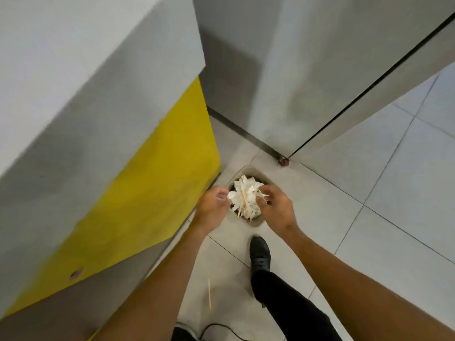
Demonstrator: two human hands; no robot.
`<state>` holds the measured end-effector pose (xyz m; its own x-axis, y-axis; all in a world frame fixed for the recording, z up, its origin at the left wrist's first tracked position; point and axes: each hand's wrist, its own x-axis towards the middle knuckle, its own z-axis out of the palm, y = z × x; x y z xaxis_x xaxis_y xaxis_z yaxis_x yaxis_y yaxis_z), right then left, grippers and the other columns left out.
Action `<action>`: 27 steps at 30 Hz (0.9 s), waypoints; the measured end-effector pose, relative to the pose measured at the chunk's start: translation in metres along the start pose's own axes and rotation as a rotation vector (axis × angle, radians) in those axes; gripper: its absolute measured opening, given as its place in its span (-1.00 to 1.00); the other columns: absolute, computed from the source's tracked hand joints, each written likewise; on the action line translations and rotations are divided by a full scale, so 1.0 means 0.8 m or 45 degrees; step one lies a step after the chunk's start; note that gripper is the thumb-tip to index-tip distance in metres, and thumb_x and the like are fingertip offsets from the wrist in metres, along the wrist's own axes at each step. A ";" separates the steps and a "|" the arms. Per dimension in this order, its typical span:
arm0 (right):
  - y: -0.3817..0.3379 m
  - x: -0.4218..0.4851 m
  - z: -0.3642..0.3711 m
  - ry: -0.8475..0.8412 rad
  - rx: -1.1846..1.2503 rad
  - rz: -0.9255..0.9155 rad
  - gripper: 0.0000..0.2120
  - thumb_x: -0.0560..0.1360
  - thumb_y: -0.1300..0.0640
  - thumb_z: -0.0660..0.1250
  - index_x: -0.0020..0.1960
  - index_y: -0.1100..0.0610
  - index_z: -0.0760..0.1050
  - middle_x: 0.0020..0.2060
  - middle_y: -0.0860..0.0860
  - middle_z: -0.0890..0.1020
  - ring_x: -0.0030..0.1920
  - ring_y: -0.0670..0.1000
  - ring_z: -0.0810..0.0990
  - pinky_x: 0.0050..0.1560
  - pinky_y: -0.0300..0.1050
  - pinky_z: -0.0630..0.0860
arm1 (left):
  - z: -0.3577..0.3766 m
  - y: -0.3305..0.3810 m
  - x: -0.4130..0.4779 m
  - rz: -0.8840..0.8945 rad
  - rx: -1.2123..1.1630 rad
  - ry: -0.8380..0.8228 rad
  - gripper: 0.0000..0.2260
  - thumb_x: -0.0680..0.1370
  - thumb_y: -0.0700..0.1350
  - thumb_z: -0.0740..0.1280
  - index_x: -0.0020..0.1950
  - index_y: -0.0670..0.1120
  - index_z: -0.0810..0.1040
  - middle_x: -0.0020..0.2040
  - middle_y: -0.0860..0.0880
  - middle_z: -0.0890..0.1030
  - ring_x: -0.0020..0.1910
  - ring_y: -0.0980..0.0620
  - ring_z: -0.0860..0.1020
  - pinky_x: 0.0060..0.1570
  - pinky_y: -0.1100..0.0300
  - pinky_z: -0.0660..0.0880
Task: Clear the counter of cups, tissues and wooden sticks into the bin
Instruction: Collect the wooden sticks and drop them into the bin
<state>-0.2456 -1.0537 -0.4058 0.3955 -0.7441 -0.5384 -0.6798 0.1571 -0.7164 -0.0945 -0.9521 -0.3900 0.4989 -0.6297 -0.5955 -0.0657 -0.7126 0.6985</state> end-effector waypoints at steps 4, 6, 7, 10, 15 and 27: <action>-0.094 -0.067 -0.014 0.191 0.069 -0.276 -0.75 0.56 0.10 0.32 0.23 0.00 0.51 0.09 -0.11 0.60 0.07 -0.16 0.57 0.17 0.01 0.55 | -0.058 0.064 -0.069 0.257 0.006 0.064 -0.77 0.55 -0.21 0.33 0.21 -0.12 0.53 0.10 0.01 0.56 0.02 0.09 0.54 -0.08 0.44 0.43; -0.147 -0.105 -0.023 0.268 0.147 -0.382 -0.75 0.57 0.06 0.29 0.24 -0.02 0.48 0.12 -0.13 0.58 0.08 -0.20 0.55 0.16 -0.03 0.54 | -0.090 0.098 -0.109 0.402 0.005 0.124 -0.77 0.55 -0.17 0.32 0.21 -0.05 0.53 0.13 0.04 0.56 0.02 0.15 0.55 -0.05 0.41 0.45; -0.168 -0.120 -0.028 0.311 0.201 -0.428 -0.76 0.57 0.06 0.28 0.24 -0.02 0.48 0.12 -0.13 0.57 0.09 -0.19 0.55 0.16 -0.05 0.54 | -0.100 0.113 -0.127 0.467 0.001 0.144 -0.76 0.55 -0.14 0.31 0.22 -0.01 0.52 0.13 0.06 0.55 0.04 0.18 0.54 -0.02 0.39 0.46; -0.255 -0.197 -0.038 0.443 0.337 -0.630 -0.81 0.58 0.09 0.29 0.19 0.00 0.49 0.05 -0.11 0.58 0.04 -0.16 0.56 0.11 -0.09 0.55 | -0.162 0.158 -0.211 0.708 -0.027 0.211 -0.75 0.57 -0.12 0.30 0.24 0.03 0.49 0.14 0.08 0.54 0.06 0.19 0.52 0.02 0.32 0.50; -0.362 -0.309 -0.021 0.395 0.348 -0.901 -0.84 0.58 0.11 0.29 0.15 0.02 0.50 0.02 -0.07 0.59 0.01 -0.12 0.57 0.03 -0.09 0.54 | -0.271 0.176 -0.342 0.918 0.004 0.382 -0.77 0.59 -0.15 0.31 0.24 0.00 0.51 0.10 0.08 0.57 0.03 0.16 0.55 -0.01 0.27 0.54; -0.494 -0.485 0.153 -0.106 0.000 -1.207 -0.73 0.54 0.14 0.37 0.23 0.02 0.51 0.11 -0.12 0.58 0.03 -0.11 0.56 -0.07 -0.38 0.42 | -0.512 -0.011 -0.547 0.597 0.289 0.853 -0.76 0.57 -0.09 0.34 0.24 0.05 0.49 0.13 0.11 0.52 0.09 0.14 0.49 0.20 0.13 0.46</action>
<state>-0.0546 -0.7478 0.0319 0.8248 -0.5133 0.2372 -0.0534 -0.4883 -0.8710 0.0418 -0.5433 0.0275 0.7785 -0.6102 0.1470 -0.5297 -0.5131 0.6754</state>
